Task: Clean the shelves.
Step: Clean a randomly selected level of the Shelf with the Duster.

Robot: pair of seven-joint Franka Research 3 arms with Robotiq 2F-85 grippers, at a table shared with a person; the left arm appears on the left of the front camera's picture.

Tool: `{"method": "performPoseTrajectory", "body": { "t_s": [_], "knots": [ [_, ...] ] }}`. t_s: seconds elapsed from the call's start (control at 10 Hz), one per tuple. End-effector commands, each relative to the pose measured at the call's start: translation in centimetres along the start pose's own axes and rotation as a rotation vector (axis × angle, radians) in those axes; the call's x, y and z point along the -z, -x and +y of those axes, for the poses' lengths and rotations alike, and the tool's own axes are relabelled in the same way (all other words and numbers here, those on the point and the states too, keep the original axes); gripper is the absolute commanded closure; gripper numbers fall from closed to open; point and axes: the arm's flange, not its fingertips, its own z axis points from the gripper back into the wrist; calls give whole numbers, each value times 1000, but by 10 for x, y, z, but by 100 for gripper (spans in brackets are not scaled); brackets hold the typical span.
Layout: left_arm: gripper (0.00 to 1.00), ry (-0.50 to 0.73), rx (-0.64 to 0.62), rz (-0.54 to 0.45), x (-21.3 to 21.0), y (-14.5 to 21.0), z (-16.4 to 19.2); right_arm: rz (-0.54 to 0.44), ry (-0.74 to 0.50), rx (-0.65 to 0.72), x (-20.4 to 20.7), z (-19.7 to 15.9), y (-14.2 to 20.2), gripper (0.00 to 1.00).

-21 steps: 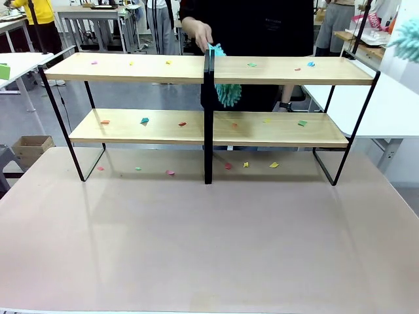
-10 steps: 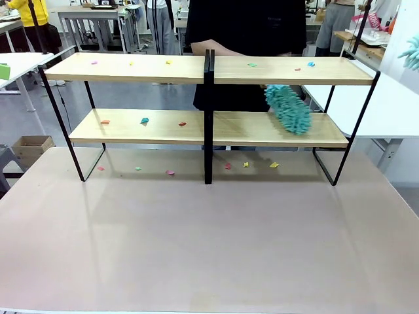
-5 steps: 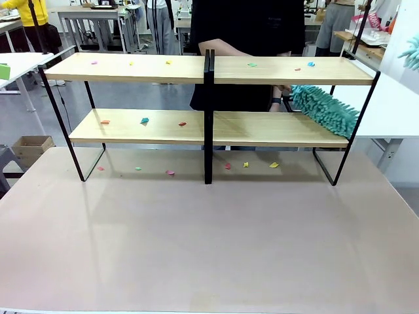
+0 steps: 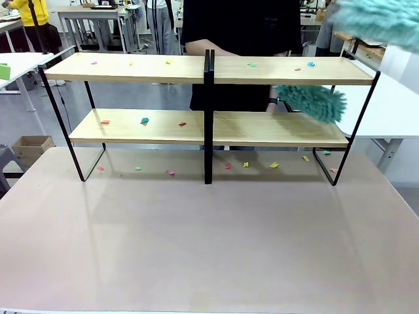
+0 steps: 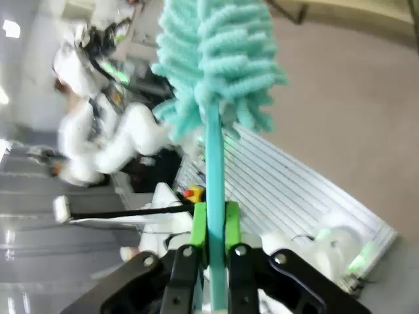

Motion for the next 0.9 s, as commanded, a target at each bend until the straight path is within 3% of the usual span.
{"method": "performPoseTrajectory", "body": {
  "t_s": [0.0,0.1,0.2,0.3,0.4,0.5,0.6,0.8],
  "knots": [
    [0,-5,-5,5,0,1,0,-30,77,-142,47,49,-18,88],
    [0,-5,-5,5,0,1,0,10,114,-242,84,77,-22,88],
    [0,-5,-5,5,0,1,0,195,148,-409,92,81,-12,88],
    [0,-5,-5,5,0,1,0,42,100,-175,61,78,-24,88],
    [0,-5,-5,5,0,1,0,42,100,-175,61,78,-24,88],
    [0,-5,-5,5,0,1,0,128,136,-284,93,104,-21,88],
    [0,-5,-5,5,0,1,0,51,198,-223,112,129,-38,88],
    [0,-5,-5,5,0,1,0,127,266,-198,178,175,-106,88]
  ]
}}
